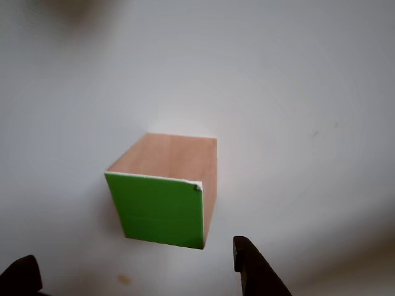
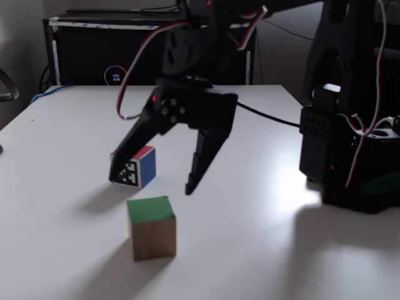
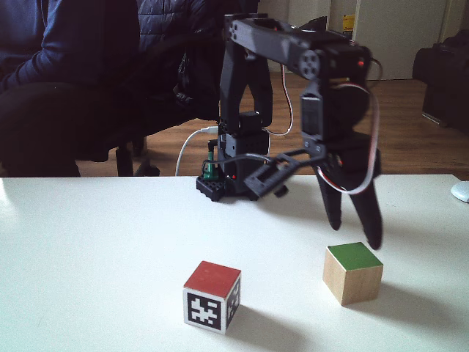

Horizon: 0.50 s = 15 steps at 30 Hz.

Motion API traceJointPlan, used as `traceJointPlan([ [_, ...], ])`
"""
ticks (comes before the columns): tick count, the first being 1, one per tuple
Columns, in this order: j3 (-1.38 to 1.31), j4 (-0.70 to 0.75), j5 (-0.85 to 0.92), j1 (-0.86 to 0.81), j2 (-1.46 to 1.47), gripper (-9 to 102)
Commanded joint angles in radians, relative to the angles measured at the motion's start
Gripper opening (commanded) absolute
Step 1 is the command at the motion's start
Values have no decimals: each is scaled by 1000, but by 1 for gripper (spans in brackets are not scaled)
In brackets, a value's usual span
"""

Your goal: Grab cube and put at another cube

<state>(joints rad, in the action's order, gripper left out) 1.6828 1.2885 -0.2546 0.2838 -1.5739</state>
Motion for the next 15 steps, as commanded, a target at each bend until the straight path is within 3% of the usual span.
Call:
traceJointPlan([
  [1, -77, 11, 12, 6, 38, 48],
  [15, -140, -31, 8, 3, 264, 47],
])
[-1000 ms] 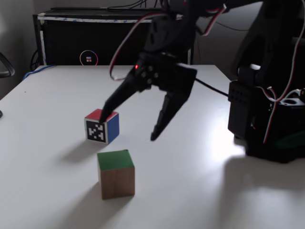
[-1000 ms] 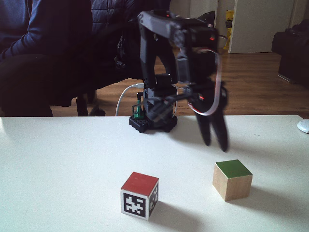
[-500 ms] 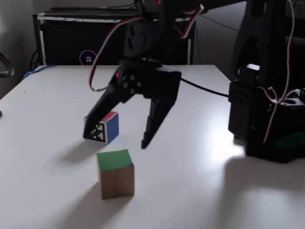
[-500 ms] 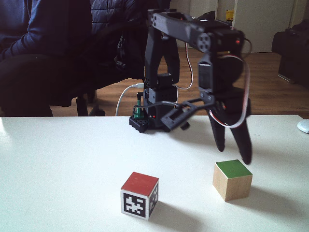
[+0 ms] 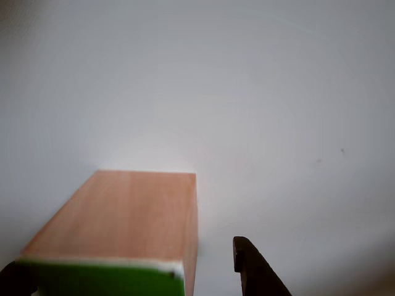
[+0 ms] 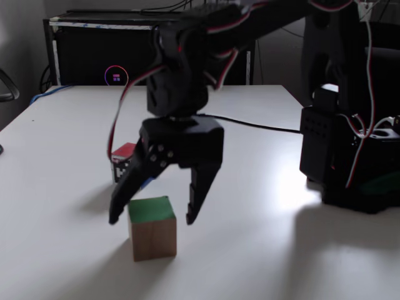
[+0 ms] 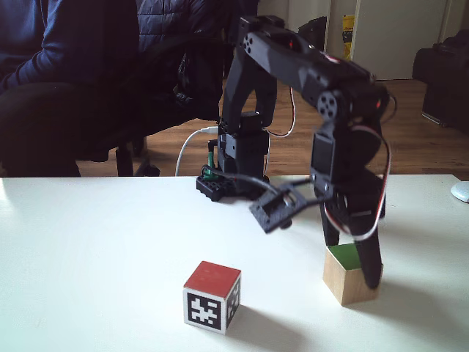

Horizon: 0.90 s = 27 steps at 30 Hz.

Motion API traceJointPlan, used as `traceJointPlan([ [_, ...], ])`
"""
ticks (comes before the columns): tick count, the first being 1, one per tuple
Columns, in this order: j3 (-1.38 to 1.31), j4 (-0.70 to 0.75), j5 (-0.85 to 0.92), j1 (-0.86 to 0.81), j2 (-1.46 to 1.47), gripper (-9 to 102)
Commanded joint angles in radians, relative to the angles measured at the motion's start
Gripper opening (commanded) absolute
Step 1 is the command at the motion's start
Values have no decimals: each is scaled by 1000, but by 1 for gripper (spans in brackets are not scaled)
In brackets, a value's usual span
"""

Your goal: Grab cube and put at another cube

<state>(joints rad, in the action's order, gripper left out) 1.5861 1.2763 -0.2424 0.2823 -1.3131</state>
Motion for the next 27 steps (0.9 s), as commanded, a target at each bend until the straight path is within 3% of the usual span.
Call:
traceJointPlan([
  [1, -43, -25, -6, 5, 11, 46],
  [5, -48, -41, -9, 8, 29, 40],
  [10, -37, -74, -17, 0, -2, 15],
  [13, -14, -74, -23, -17, -75, 7],
  [19, 54, -15, 6, -97, -367, 6],
  [27, 55, 60, 129, -365, -571, 6],
])
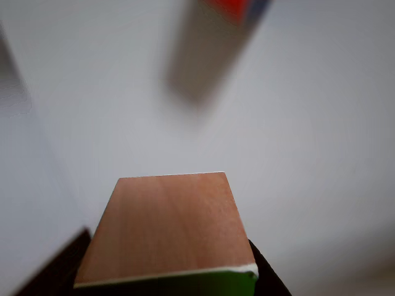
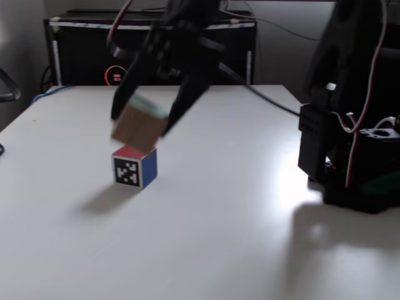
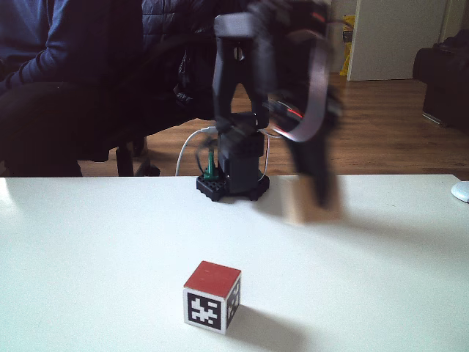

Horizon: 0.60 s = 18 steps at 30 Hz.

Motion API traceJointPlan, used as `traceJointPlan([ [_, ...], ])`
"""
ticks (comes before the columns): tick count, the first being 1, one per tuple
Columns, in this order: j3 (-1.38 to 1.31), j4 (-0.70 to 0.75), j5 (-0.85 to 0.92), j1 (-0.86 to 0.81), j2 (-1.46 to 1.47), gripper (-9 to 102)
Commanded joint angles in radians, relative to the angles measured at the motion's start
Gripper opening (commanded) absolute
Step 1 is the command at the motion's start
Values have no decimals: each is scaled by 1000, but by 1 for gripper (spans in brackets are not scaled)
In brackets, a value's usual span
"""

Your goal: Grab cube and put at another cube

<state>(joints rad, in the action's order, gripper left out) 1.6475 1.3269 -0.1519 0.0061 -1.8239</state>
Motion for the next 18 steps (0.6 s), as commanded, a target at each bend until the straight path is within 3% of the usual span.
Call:
traceJointPlan([
  [1, -6, 2, 54, -129, -60, 6],
  [7, -23, -26, 114, -267, 5, 6],
  [18, -34, -61, 124, -288, 97, 7],
])
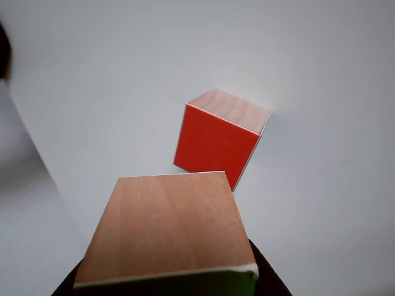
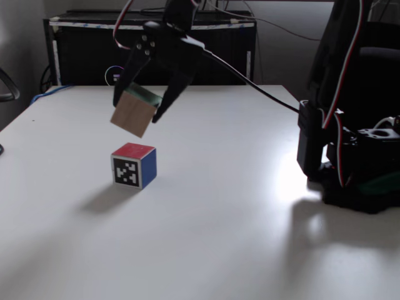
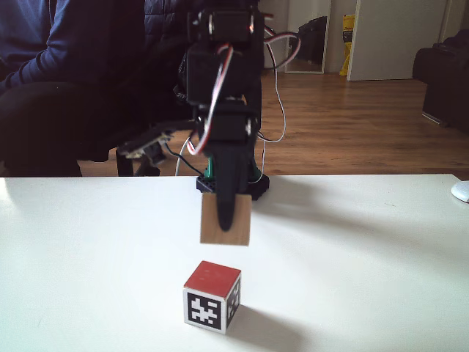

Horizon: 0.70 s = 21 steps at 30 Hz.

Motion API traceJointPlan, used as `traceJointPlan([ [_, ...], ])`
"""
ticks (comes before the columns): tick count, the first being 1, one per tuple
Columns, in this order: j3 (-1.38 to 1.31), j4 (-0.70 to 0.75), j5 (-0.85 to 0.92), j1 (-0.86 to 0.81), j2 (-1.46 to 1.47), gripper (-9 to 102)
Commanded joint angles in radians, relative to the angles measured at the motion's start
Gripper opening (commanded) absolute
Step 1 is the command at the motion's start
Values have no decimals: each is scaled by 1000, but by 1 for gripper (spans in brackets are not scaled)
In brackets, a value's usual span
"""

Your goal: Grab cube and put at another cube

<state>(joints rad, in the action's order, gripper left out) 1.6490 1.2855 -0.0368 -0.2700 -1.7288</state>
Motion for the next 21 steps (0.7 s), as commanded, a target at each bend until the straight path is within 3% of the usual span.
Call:
traceJointPlan([
  [1, -35, -20, 9, -12, 11, 7],
  [21, 3, -64, 64, -69, 83, 8],
])
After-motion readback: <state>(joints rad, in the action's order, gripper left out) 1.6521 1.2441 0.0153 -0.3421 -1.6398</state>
